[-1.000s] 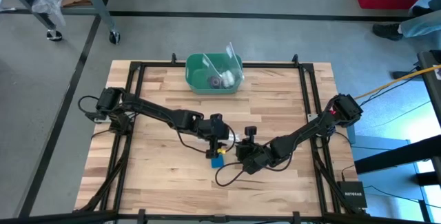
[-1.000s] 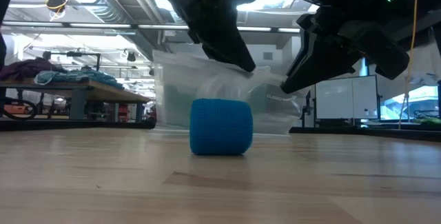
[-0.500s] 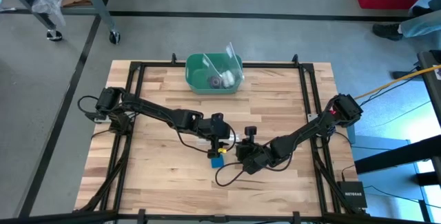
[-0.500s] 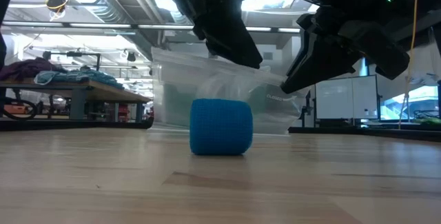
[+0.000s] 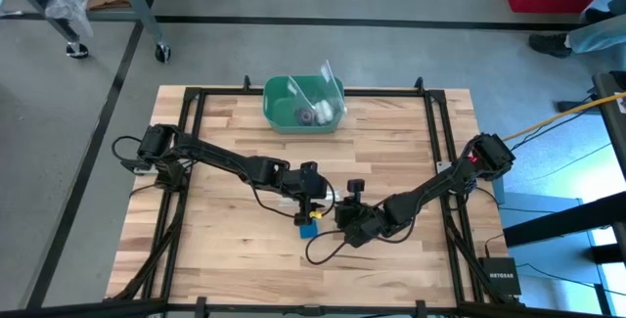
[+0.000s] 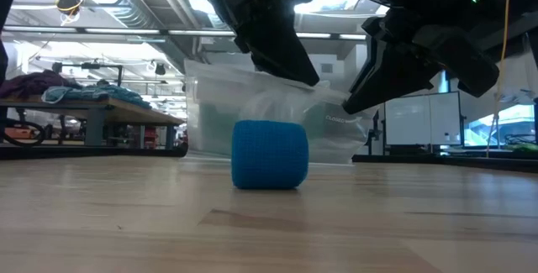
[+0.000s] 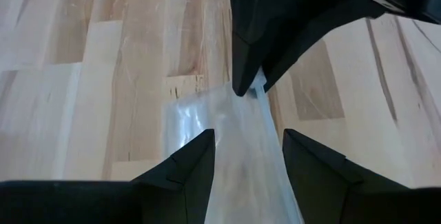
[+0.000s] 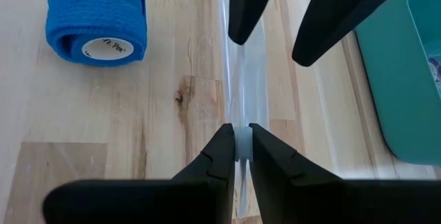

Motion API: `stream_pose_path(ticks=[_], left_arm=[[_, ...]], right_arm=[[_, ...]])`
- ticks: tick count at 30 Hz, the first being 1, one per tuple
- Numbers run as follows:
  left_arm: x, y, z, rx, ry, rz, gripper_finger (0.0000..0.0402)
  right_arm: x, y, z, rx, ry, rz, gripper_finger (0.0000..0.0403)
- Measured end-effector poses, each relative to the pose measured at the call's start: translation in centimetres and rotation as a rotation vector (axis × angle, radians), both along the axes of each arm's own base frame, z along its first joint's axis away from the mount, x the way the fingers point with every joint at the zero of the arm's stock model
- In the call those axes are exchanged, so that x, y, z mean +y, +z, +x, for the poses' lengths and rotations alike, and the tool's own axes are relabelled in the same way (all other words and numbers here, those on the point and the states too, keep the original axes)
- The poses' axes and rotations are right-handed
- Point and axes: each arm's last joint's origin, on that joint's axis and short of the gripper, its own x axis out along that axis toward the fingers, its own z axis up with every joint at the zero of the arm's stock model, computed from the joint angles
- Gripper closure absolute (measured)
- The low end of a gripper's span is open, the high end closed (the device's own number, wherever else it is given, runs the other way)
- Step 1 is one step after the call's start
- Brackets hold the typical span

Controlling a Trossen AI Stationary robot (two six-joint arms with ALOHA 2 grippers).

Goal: Roll bandage
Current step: Open the transparent zip bag

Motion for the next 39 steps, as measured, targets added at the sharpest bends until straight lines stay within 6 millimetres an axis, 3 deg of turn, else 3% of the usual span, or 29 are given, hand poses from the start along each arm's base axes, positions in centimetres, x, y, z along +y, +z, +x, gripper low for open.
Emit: stream_pose_path(ticks=[23, 39], left_arm=[[0.64, 0.06, 0.04, -0.005, 0.046, 0.040, 0.0240], [0.04, 0.24, -0.04, -0.015, -0.008, 0.078, 0.0240]], right_arm=[[0.00, 0.00, 0.00, 0.001, 0.000, 0.000, 0.0363], [0.00, 0.00, 0.00, 0.001, 0.000, 0.000, 0.0363]])
